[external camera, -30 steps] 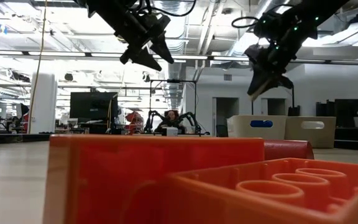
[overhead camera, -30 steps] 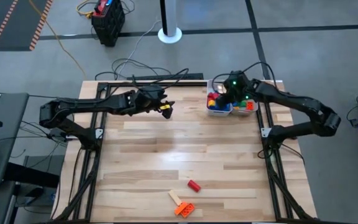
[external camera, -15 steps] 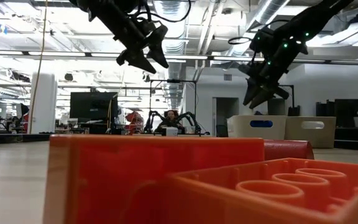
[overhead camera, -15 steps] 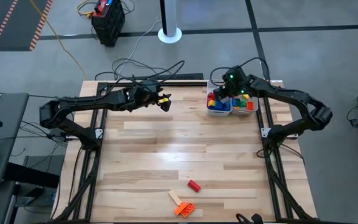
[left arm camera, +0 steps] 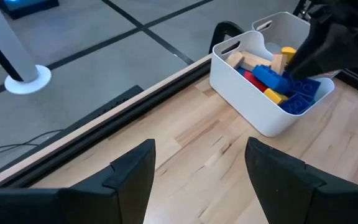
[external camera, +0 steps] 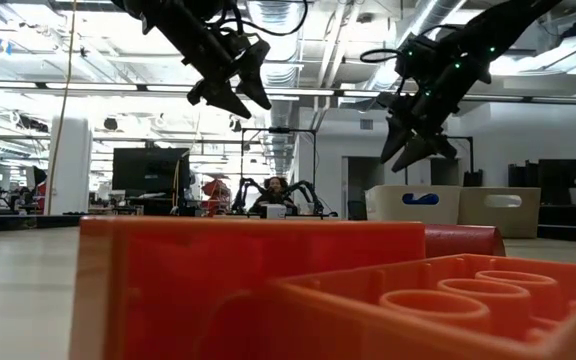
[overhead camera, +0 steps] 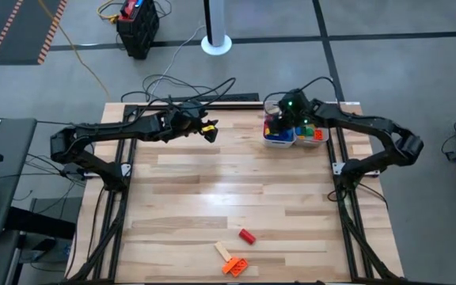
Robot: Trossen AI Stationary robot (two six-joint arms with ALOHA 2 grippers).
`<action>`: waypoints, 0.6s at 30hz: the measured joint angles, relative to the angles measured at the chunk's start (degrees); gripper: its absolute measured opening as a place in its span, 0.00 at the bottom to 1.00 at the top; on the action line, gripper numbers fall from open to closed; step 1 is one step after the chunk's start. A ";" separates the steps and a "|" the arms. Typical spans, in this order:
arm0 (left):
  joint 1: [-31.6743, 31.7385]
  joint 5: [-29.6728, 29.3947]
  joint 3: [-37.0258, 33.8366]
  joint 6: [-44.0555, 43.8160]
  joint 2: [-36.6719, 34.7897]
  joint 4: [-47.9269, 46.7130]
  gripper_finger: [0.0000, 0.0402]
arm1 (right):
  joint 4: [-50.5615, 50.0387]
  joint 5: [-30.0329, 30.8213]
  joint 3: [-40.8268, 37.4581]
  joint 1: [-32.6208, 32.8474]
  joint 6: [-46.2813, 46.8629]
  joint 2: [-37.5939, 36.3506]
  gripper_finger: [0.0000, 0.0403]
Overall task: Sort blocks by size
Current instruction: Put the large red cylindrical wooden block into the white bin
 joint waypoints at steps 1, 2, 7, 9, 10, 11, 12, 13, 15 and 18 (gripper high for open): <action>0.00 0.00 0.00 0.00 0.00 -0.02 0.60 | 0.03 -0.02 0.00 0.66 0.01 0.00 0.44; 0.00 0.02 0.00 -0.03 0.02 -0.03 0.60 | 0.04 -0.02 0.00 1.34 0.03 -0.02 0.44; 0.00 0.02 0.00 -0.07 0.00 -0.03 0.60 | 0.04 -1.40 0.00 4.60 0.03 -0.02 0.44; 0.00 0.02 0.00 -0.07 0.02 -0.03 0.60 | 0.04 -1.78 0.00 5.91 0.03 -0.02 0.44; 0.00 0.02 0.00 -0.07 0.02 -0.05 0.60 | 0.04 -1.83 0.00 6.46 0.03 -0.03 0.44; 0.00 0.02 0.00 -0.07 0.02 -0.04 0.60 | 0.04 -1.90 0.00 6.95 0.03 -0.04 0.44; 0.00 0.02 0.00 -0.07 0.02 -0.03 0.60 | 0.04 -2.26 0.00 7.33 0.03 -0.04 0.44; 0.00 0.02 0.00 -0.07 0.02 -0.03 0.60 | 0.04 -2.68 0.00 7.63 0.03 -0.04 0.44; 0.00 0.04 0.00 -0.07 0.02 -0.04 0.60 | 0.04 -2.95 0.00 8.21 0.05 -0.04 0.44; 0.00 0.04 0.00 -0.07 0.02 -0.05 0.60 | -0.02 -3.08 0.00 9.32 0.09 -0.35 0.44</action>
